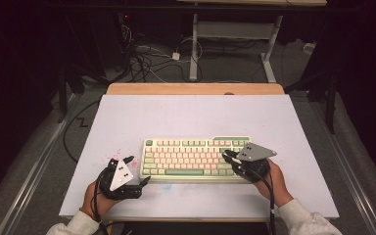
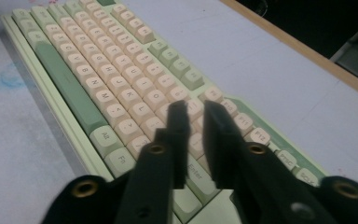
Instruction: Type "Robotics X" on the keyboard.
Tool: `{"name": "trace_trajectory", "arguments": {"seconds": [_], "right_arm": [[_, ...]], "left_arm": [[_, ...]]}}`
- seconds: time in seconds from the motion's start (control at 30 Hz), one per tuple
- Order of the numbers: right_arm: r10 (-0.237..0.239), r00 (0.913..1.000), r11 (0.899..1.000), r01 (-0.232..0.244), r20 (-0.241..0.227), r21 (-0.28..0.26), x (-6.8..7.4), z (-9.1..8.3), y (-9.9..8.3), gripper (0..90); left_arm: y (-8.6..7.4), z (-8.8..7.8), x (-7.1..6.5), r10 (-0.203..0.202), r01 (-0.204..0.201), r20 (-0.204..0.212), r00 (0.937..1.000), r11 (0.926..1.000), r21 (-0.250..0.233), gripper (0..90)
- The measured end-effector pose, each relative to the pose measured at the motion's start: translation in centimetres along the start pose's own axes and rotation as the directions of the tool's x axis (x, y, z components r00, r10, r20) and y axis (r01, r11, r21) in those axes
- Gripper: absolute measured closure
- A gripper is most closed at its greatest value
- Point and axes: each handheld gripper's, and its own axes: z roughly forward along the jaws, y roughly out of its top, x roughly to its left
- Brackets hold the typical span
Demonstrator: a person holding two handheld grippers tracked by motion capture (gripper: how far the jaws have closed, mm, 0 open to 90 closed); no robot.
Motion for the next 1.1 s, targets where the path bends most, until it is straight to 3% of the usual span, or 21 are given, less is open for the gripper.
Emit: {"name": "trace_trajectory", "arguments": {"seconds": [0.07, 0.93, 1.1], "right_arm": [[-0.005, 0.9999, 1.0, 0.005, -0.009, 0.019, 0.2, 0.9, 0.3, 90.0], [-0.001, 0.9991, 0.993, 0.006, -0.041, 0.119, 1.5, 6.2, 2.1, 90.0], [-0.023, 0.9985, 0.991, 0.03, -0.05, 0.13, 2.0, 7.2, 2.7, 90.0]], "left_arm": [[0.0, 0.1, 0.0, 0.001, -0.001, 0.001, 1.0, 1.0, 0.006, 16.4], [-0.2, 0.3, 0.0, 0.008, -0.009, 0.018, 0.9998, 0.9997, 0.024, 16.4], [-0.2, 0.4, -0.1, 0.015, -0.016, 0.025, 0.9996, 0.9991, 0.038, 16.5]]}}
